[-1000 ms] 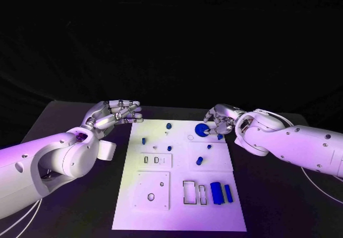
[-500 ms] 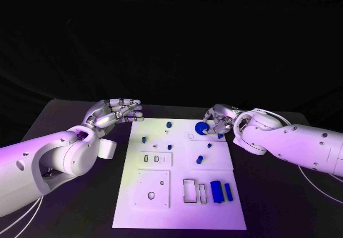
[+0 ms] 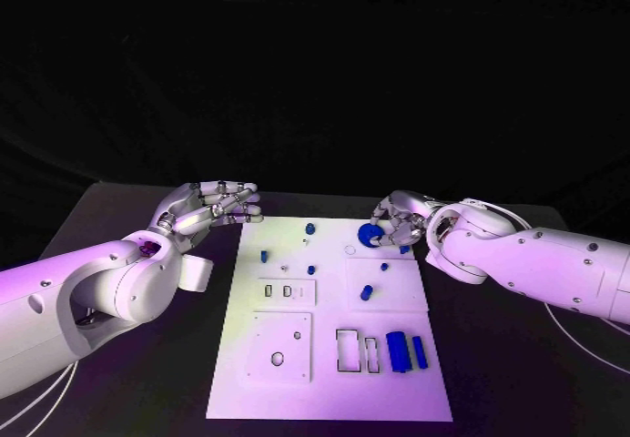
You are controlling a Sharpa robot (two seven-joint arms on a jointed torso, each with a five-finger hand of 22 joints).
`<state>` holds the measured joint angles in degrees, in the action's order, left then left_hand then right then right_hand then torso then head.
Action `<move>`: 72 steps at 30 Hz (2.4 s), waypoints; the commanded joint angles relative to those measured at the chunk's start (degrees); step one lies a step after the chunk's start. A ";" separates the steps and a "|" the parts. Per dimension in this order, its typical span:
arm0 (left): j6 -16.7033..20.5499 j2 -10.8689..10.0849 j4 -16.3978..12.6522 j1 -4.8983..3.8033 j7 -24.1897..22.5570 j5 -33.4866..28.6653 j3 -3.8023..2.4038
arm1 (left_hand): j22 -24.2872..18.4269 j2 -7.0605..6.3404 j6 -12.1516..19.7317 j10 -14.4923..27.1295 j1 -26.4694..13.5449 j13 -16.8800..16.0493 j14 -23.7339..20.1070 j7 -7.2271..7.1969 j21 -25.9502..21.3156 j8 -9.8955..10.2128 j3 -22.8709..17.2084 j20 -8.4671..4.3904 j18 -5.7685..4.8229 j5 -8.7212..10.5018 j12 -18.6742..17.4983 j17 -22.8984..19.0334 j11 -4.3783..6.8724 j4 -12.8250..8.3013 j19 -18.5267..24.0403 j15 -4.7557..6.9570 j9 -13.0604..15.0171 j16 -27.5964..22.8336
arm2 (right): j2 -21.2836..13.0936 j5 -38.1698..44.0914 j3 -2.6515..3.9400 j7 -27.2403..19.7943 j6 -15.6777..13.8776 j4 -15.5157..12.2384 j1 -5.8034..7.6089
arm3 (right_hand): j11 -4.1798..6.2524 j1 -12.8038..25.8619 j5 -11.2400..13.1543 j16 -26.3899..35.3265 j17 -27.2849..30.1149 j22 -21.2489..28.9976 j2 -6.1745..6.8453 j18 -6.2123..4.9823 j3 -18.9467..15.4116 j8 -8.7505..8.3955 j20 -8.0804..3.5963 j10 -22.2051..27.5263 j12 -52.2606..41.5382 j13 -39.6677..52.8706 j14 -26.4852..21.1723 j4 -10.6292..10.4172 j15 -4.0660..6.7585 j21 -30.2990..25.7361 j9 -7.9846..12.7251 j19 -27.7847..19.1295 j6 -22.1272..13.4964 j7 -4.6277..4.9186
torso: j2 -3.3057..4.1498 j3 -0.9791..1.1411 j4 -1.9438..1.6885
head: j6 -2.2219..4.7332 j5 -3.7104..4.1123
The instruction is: Assemble the parts on the task board
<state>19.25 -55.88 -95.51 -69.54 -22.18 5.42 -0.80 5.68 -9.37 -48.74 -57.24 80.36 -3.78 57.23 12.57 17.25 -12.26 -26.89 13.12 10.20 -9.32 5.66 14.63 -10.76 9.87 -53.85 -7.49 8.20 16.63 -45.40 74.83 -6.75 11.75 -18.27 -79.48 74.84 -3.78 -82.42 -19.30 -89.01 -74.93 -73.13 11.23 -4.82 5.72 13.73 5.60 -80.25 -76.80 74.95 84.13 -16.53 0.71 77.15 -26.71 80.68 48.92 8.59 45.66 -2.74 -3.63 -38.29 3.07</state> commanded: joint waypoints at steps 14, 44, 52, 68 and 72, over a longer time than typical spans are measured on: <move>-1.32 0.13 0.08 -0.06 -0.18 0.21 -0.04 | -0.11 0.17 0.42 -0.24 0.33 -0.05 0.05 2.18 -0.18 0.22 -0.29 0.32 0.25 0.12 -0.44 0.11 -0.33 -0.15 -0.08 -0.34 -0.06 -0.24 | 0.53 4.49 -0.13 1.35 1.24 0.06 -0.33 | 0.52 -1.46 1.16 -0.42 -13.08 -1.28 -0.94 1.11 5.46 0.67 -0.21 -2.36 -3.37 5.27 5.44 0.19 0.00 1.08 0.51 0.80 3.41 -0.53 | 0.05 0.01 -0.02 | -0.28 -0.06; -1.53 0.30 0.49 -0.06 -0.03 0.21 -0.04 | -0.15 0.16 0.45 -0.24 0.32 -0.04 0.00 2.19 -0.21 0.26 -0.37 0.33 0.24 0.13 -0.56 0.19 -0.35 -0.27 -0.05 -0.36 -0.07 -0.37 | 1.58 19.64 -0.09 3.46 -12.25 -8.09 -0.33 | 1.35 0.78 3.72 -0.67 -13.93 -4.21 1.46 1.68 18.40 0.65 -0.88 -3.55 -4.70 6.77 5.62 1.00 0.71 2.82 0.91 2.07 6.86 -1.44 | 0.01 0.02 -0.10 | 0.30 0.03; -1.54 0.52 0.58 -0.06 -0.06 0.21 -0.04 | -0.15 0.16 0.45 -0.24 0.32 -0.04 0.00 2.19 -0.21 0.26 -0.37 0.33 0.24 0.13 -0.56 0.19 -0.35 -0.27 -0.05 -0.36 -0.07 -0.37 | 4.79 22.82 -0.13 4.26 -12.69 -9.87 -0.30 | 1.39 0.74 3.60 -0.71 -14.10 -4.51 1.69 1.74 18.92 0.67 -0.92 -3.62 -4.76 6.84 5.66 1.34 0.75 3.03 0.86 2.23 6.91 -1.48 | 0.10 -0.09 -0.11 | 0.34 -0.15; -1.21 0.88 0.51 -0.06 -0.11 0.21 -0.04 | -0.20 0.17 0.45 -0.27 0.29 -0.05 -0.08 2.21 -0.25 0.28 -0.45 0.36 0.22 0.14 -0.65 0.26 -0.36 -0.35 0.01 -0.40 -0.07 -0.51 | 12.75 23.30 -0.89 3.36 -11.51 -3.80 -1.82 | 1.36 0.80 3.58 -0.76 -14.25 -4.61 1.85 1.76 19.26 0.59 -0.94 -3.70 -4.85 6.94 5.69 1.54 0.76 3.09 0.87 2.28 6.79 -1.43 | 0.17 -0.08 -0.10 | 0.23 -0.21; -1.26 0.97 0.52 -0.06 -0.09 0.21 -0.04 | -0.20 0.17 0.45 -0.27 0.29 -0.05 -0.08 2.21 -0.25 0.28 -0.45 0.36 0.22 0.14 -0.65 0.26 -0.36 -0.35 0.01 -0.40 -0.07 -0.51 | 13.96 23.00 -0.94 3.17 -11.01 -1.94 -2.35 | 1.35 0.83 3.58 -0.75 -14.22 -4.60 1.87 1.76 19.30 0.58 -0.94 -3.72 -4.88 6.97 5.68 1.55 0.76 3.08 0.87 2.27 6.77 -1.41 | 0.17 -0.02 -0.13 | 0.16 -0.19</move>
<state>18.78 -55.07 -94.88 -69.55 -21.92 5.42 -0.80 5.55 -9.37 -48.74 -57.45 80.36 -3.78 57.23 12.57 17.25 -12.27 -27.04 13.12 10.20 -9.32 5.15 14.82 -10.97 9.72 -53.85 -7.49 8.21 16.34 -31.66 96.94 -7.68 15.13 -29.99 -81.91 72.61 -2.45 -81.50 -15.54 -89.44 -74.91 -74.91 13.22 -3.95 24.70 14.18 4.61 -83.62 -81.37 74.90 84.14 -14.95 1.14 79.98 -25.40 82.49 54.10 8.37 45.82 -2.81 -3.77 -38.03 2.86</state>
